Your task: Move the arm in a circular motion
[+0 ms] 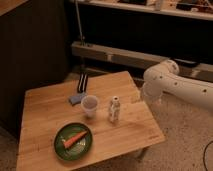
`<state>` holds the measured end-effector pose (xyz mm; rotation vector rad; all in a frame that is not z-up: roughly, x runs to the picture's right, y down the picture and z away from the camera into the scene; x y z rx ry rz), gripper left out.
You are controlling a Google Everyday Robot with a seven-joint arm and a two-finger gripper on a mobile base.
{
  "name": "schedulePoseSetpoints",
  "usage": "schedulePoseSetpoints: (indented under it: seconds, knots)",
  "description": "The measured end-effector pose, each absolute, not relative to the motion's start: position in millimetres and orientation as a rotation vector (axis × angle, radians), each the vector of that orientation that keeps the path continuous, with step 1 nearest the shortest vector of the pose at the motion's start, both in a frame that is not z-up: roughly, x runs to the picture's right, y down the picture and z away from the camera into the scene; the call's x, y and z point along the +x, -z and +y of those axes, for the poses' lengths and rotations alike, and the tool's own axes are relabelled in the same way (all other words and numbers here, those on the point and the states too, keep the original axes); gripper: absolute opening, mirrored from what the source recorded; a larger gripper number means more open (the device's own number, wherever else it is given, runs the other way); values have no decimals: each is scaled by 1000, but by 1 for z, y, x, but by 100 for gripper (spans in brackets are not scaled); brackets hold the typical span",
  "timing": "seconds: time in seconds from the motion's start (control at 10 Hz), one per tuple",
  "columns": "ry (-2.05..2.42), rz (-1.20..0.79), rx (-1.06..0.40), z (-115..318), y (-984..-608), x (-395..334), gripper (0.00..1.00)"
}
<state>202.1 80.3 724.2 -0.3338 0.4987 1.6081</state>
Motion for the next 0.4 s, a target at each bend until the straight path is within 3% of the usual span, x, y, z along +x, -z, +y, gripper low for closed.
schedulePoseSetpoints:
  seconds: [0.4]
  knots:
    - [-1491, 884, -315, 142, -630, 180, 80]
